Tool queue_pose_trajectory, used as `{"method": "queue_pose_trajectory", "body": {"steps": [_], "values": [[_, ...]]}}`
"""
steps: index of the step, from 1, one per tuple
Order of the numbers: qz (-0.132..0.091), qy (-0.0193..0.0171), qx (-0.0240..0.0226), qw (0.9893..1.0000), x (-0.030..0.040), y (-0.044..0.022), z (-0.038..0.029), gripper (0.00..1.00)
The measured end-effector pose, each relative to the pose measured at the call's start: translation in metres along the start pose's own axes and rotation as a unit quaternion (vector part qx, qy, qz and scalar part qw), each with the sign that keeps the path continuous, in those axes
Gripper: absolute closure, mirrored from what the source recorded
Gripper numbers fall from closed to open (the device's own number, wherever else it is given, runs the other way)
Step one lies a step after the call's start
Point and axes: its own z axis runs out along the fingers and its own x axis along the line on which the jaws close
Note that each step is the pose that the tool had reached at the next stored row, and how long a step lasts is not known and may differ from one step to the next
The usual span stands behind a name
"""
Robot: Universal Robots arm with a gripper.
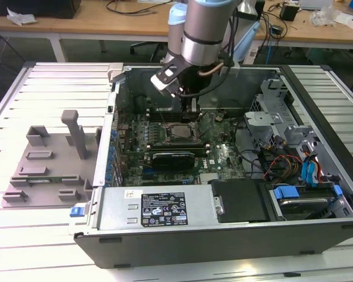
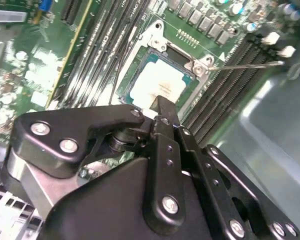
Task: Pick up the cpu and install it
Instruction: 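Place the cpu into insertion slot, then close the cpu cover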
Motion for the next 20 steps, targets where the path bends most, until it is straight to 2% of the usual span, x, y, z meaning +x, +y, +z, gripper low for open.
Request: {"method": "queue_pose_trajectory", "body": {"steps": [2, 4, 5, 13, 15, 20], "values": [[0.000, 0.0000, 0.0000, 1.0000, 0.0000, -0.0007, -0.0093, 0.89], [0.000, 0.0000, 0.0000, 1.0000, -0.0002, -0.0023, -0.0295, 0.89], [0.000, 0.0000, 0.0000, 1.0000, -0.0003, -0.0026, -0.0334, 0.89], [0.000, 0.0004, 0.0000, 1.0000, -0.0002, -0.0027, -0.0335, 0.89], [0.000, 0.0004, 0.0000, 1.0000, -0.0003, -0.0002, -0.0337, 0.89], [0.000, 0.0004, 0.0000, 1.0000, -0.0003, -0.0001, -0.0337, 0.89]]}}
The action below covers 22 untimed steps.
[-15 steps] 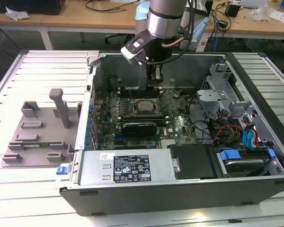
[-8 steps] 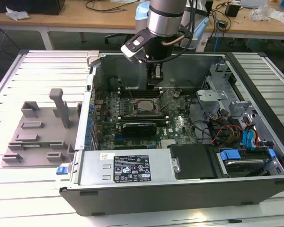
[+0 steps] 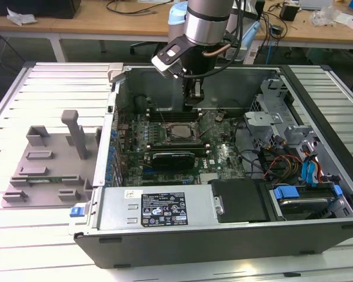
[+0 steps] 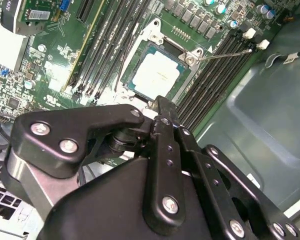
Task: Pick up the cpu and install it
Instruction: 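Close the cpu cover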
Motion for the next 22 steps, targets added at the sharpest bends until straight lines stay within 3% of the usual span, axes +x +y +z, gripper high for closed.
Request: {"method": "queue_pose_trajectory", "body": {"steps": [3, 4, 6, 8, 9, 11, 13, 18, 22], "values": [[0.000, -0.0002, 0.0000, 1.0000, -0.0001, 0.0028, -0.0002, 0.89], [0.000, -0.0007, 0.0002, 1.0000, -0.0002, 0.0104, -0.0005, 0.89], [-0.001, -0.0008, 0.0005, 1.0000, -0.0004, 0.0189, -0.0009, 0.89], [-0.001, -0.0007, 0.0012, 1.0000, -0.0006, 0.0341, -0.0018, 0.89], [-0.002, -0.0007, 0.0024, 1.0000, -0.0006, 0.0470, -0.0023, 0.89], [-0.002, -0.0007, 0.0047, 1.0000, -0.0005, 0.0649, -0.0020, 0.89], [-0.002, -0.0010, 0.0083, 1.0000, 0.0015, 0.0818, 0.0027, 0.89], [-0.002, -0.0010, 0.0104, 0.9999, 0.0041, 0.0873, 0.0164, 0.89], [-0.002, -0.0009, 0.0107, 0.9999, 0.0042, 0.0872, 0.0245, 0.89]]}}
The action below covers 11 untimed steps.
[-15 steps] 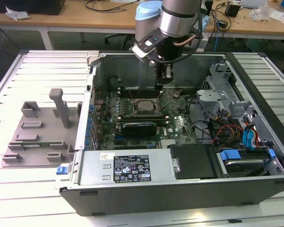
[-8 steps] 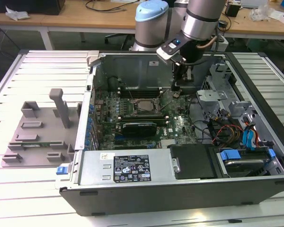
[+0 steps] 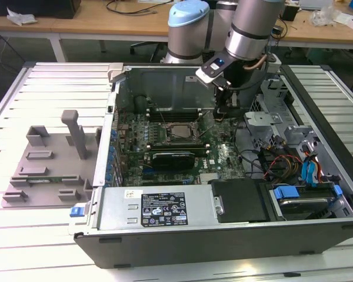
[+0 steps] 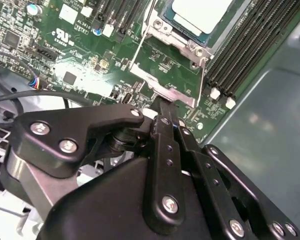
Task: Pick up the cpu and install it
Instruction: 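Close the cpu cover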
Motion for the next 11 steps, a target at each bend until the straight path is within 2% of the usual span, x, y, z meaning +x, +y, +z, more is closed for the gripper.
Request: {"method": "queue_pose_trajectory", "body": {"steps": [3, 8, 10, 11], "values": [[0.000, 0.0000, -0.0005, 1.0000, 0.0002, -0.0080, 0.0008, 0.89], [0.000, 0.0000, -0.0013, 1.0000, 0.0007, -0.0266, 0.0027, 0.89], [0.000, 0.0000, -0.0014, 1.0000, 0.0009, -0.0362, 0.0036, 0.89], [0.000, 0.0000, -0.0014, 1.0000, 0.0010, -0.0385, 0.0039, 0.89]]}}
